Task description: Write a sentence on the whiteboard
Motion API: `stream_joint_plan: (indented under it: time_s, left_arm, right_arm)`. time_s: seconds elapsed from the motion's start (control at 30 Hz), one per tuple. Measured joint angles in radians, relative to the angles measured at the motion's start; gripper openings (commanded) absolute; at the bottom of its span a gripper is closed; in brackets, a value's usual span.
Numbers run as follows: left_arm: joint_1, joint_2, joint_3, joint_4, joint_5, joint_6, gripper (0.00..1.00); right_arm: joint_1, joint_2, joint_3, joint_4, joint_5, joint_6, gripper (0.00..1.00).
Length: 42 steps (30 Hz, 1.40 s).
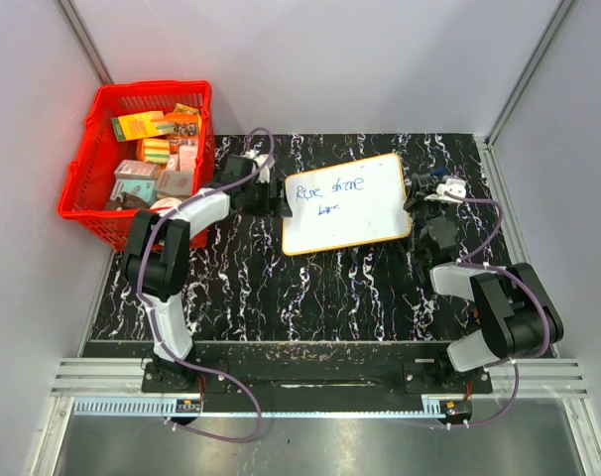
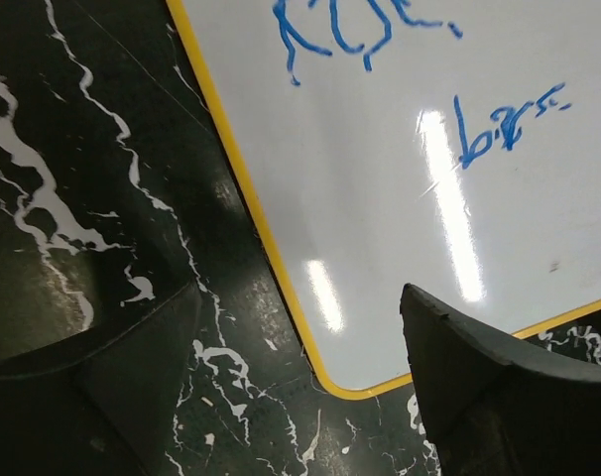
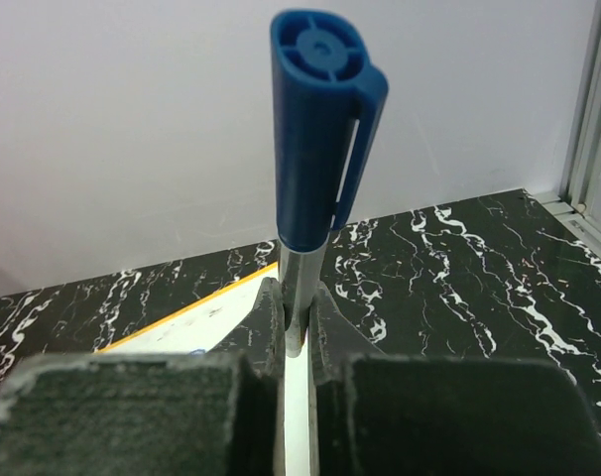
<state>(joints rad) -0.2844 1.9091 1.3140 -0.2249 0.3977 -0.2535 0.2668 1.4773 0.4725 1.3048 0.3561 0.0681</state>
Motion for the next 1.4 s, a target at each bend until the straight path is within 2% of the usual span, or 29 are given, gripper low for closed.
stream_joint_plan:
  time_s: [0.3,0.5,0.83,1.13,1.4]
  left_arm:
    - [-0.117,0.01,0.032,-0.083,-0.172,0.065,0.86]
    - [-0.114,0.011,0.035,-0.094,-0.232,0.074,0.86]
    - [-0.091,0.011,0.035,-0.097,-0.233,0.08,0.84]
    - [-0.056,0.026,0.034,-0.094,-0.186,0.078,0.85]
    - [-0.031,0.058,0.034,-0.051,-0.051,0.028,0.86]
  right_arm:
    - [-0.012,0.151,0.149,0.0,0.025,-0.004,0.0]
    - [-0.013,0.296,0.291,0.008,0.062,-0.026,0.0]
    - [-0.019,0.576,0.5,0.008,0.175,-0.061,0.0]
    - [-0.083,0.641,0.492,0.014,0.287,0.103,0.0]
    - [-0.108,0.643,0.413,0.024,0.344,0.207,0.0]
